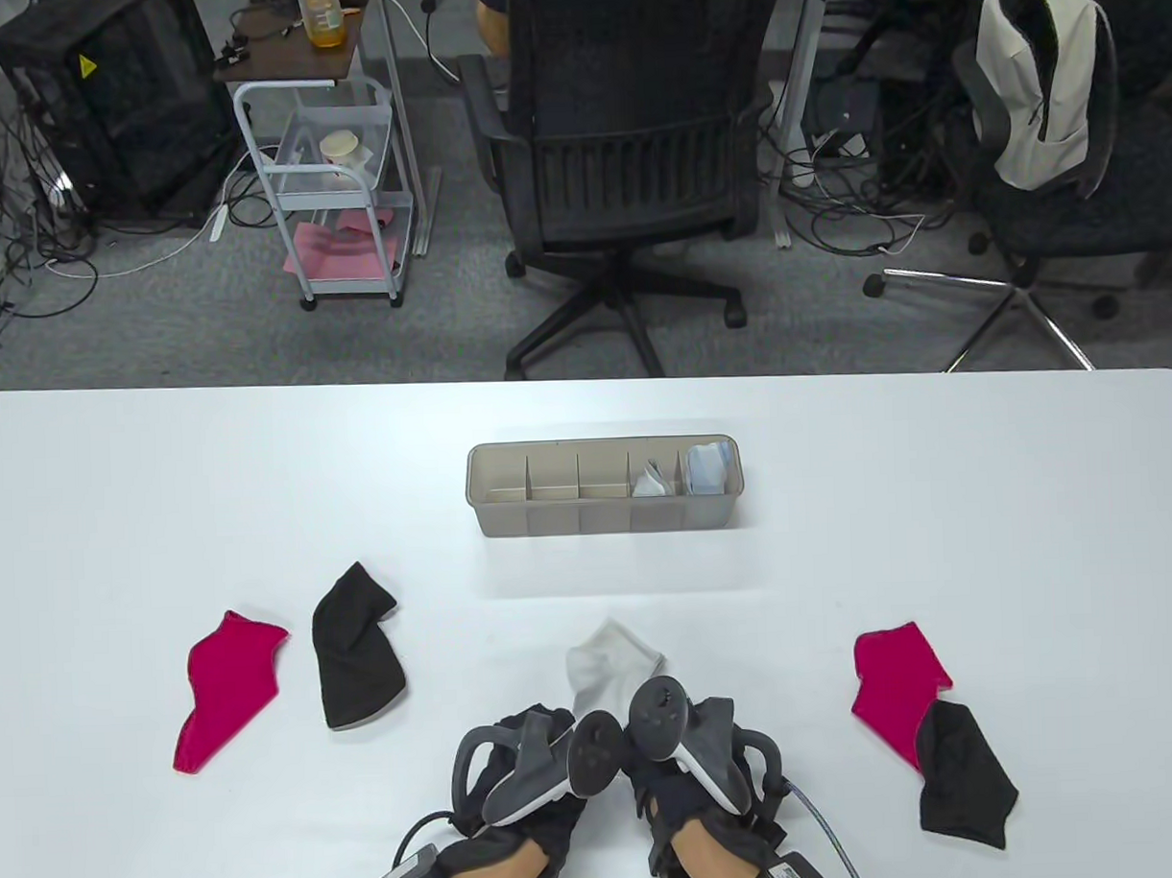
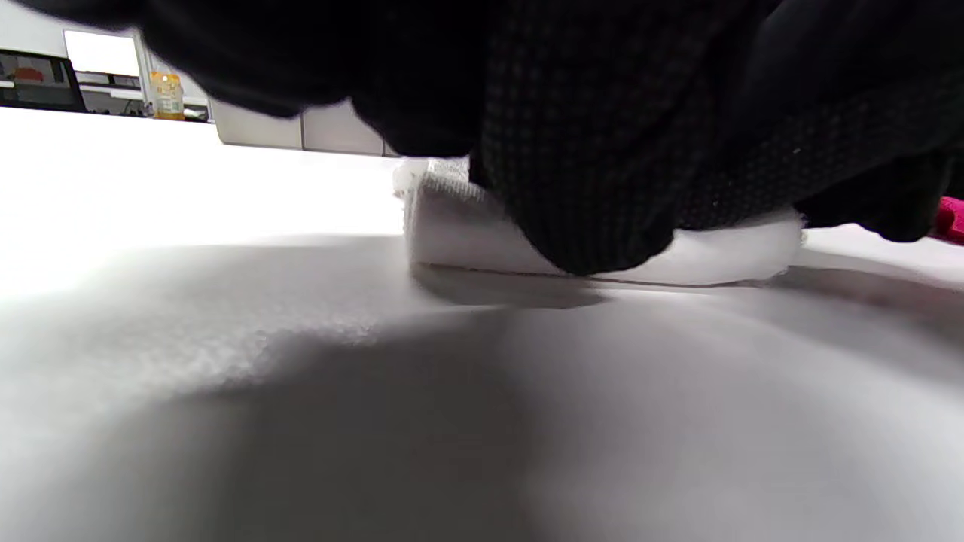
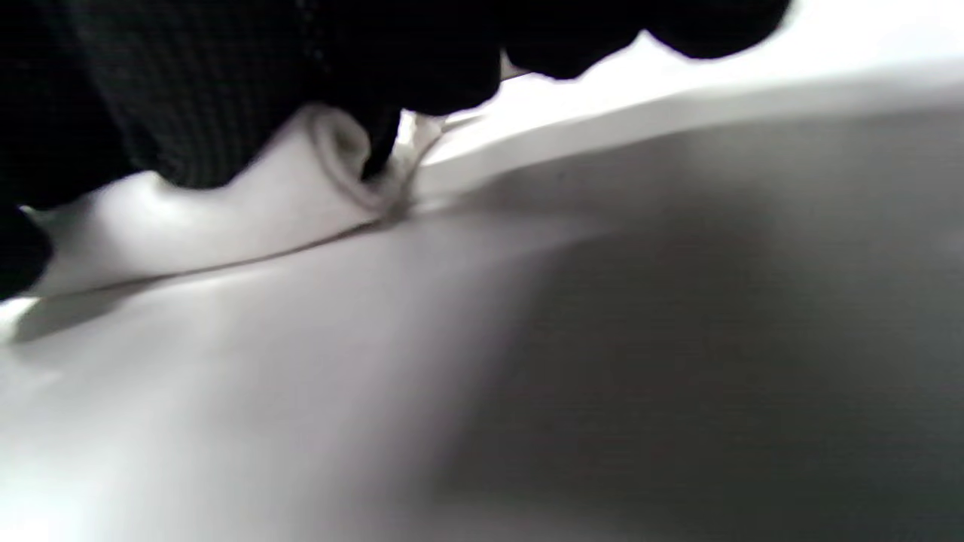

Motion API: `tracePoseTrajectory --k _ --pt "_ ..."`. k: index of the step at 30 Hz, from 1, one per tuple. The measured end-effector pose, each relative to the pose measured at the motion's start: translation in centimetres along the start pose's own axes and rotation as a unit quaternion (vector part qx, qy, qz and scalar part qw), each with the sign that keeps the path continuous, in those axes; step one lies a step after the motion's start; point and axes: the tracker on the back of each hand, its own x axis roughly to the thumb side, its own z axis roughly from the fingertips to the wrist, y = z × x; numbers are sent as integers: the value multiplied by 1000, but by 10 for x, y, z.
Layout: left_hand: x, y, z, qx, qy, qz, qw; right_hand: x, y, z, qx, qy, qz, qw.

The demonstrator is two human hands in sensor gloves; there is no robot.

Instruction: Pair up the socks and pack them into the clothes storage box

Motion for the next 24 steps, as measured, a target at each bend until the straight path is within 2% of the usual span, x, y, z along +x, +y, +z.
tracePoseTrajectory --k 6,9,12,19,22,24 --pt "-1 -3 -6 0 8 0 1000 1 -4 8 4 -23 5 1000" --pt "-1 -4 -8 -6 8 0 1000 0 -15 17 -49 -67 19 996" --pt "-5 -5 -11 -24 12 19 999 0 -18 25 -79 -94 52 991" --pt "-24 -7 -18 -43 12 101 994 5 -8 23 -94 -105 101 985" --pt "-37 -10 -24 -68 38 161 984 3 -5 18 -87 -96 110 986" --pt "-44 -12 -30 -93 63 209 971 1 -6 12 -81 -82 78 990"
